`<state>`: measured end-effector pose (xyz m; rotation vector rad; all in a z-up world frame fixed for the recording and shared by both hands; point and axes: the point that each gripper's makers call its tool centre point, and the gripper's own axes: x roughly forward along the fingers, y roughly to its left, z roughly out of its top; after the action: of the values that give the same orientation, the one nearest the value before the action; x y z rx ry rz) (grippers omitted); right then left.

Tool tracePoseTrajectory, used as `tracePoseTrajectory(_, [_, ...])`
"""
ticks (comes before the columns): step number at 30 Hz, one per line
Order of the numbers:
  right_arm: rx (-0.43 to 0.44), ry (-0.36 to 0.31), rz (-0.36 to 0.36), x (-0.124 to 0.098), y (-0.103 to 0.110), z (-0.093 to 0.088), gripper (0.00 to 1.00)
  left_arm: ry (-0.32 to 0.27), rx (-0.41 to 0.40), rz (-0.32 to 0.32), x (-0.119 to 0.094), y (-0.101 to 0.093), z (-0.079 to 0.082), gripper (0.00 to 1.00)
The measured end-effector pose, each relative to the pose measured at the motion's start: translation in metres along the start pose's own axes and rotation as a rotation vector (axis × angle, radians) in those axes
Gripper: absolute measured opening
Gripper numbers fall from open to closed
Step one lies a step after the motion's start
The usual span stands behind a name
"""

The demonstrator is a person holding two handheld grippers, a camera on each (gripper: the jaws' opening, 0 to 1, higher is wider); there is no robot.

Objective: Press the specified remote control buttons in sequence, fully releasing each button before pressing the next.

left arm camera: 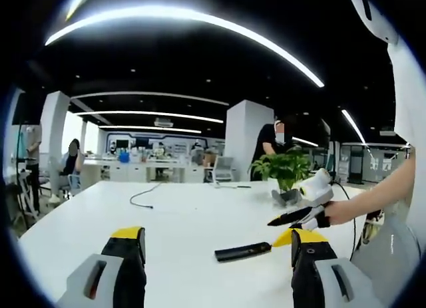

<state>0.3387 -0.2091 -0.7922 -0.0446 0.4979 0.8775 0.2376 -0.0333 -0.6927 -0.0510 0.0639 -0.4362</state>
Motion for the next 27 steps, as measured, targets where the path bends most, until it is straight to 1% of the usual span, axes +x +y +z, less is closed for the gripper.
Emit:
tracePoseTrajectory(2, [-0.014, -0.018, -0.025, -0.01, 0.003, 0.004, 0.99, -0.002, -0.001, -0.001, 0.0, 0.0, 0.0, 0.94])
tracePoseTrajectory(3, [-0.025, -0.031, -0.05, -0.017, 0.005, 0.007, 0.99, -0.002, -0.001, -0.001, 0.0, 0.0, 0.0, 0.94])
tracePoseTrajectory(6, [-0.027, -0.055, -0.07, -0.031, 0.011, 0.011, 0.99, 0.001, -0.002, 0.001, 0.0, 0.0, 0.0, 0.94])
tracePoseTrajectory(8, [-0.018, -0.059, -0.076, -0.045, 0.022, 0.011, 0.99, 0.002, 0.003, 0.002, -0.001, 0.0, 0.0, 0.94])
tracePoseTrajectory(10, [-0.01, -0.066, -0.102, -0.057, 0.026, 0.01, 0.99, 0.003, 0.005, 0.0, -0.001, 0.0, 0.0, 0.93])
tracePoseTrajectory(11, [-0.01, -0.07, -0.108, -0.06, 0.027, 0.01, 0.99, 0.005, 0.007, 0.002, -0.001, 0.0, -0.001, 0.93])
tracePoseTrajectory(14, [0.03, -0.125, -0.164, -0.082, 0.032, 0.015, 0.99, 0.004, 0.01, 0.009, -0.001, 0.002, 0.0, 0.93])
tracePoseTrajectory(16, [0.046, -0.146, -0.169, -0.093, 0.038, 0.015, 0.99, 0.002, 0.007, 0.007, -0.002, 0.001, 0.0, 0.93])
tracePoseTrajectory(17, [0.04, -0.143, -0.174, -0.097, 0.04, 0.013, 0.99, 0.002, 0.008, 0.004, -0.001, 0.001, 0.0, 0.93])
tracePoseTrajectory(20, [-0.02, -0.083, -0.211, -0.106, 0.042, 0.001, 0.99, 0.011, 0.014, -0.002, -0.001, -0.002, -0.001, 0.92])
tracePoseTrajectory(21, [-0.031, -0.076, -0.213, -0.108, 0.044, -0.001, 0.99, 0.015, 0.017, -0.003, -0.001, -0.002, -0.002, 0.92])
tracePoseTrajectory(23, [-0.056, -0.075, -0.229, -0.115, 0.046, -0.003, 0.99, 0.026, 0.025, -0.006, -0.001, -0.003, -0.004, 0.91])
tracePoseTrajectory(26, [-0.064, -0.08, -0.253, -0.126, 0.046, -0.004, 0.99, 0.03, 0.03, -0.01, -0.001, -0.004, -0.005, 0.91])
tracePoseTrajectory(27, [-0.075, -0.105, -0.271, -0.131, 0.045, -0.001, 0.99, 0.032, 0.029, -0.01, -0.001, -0.004, -0.006, 0.91])
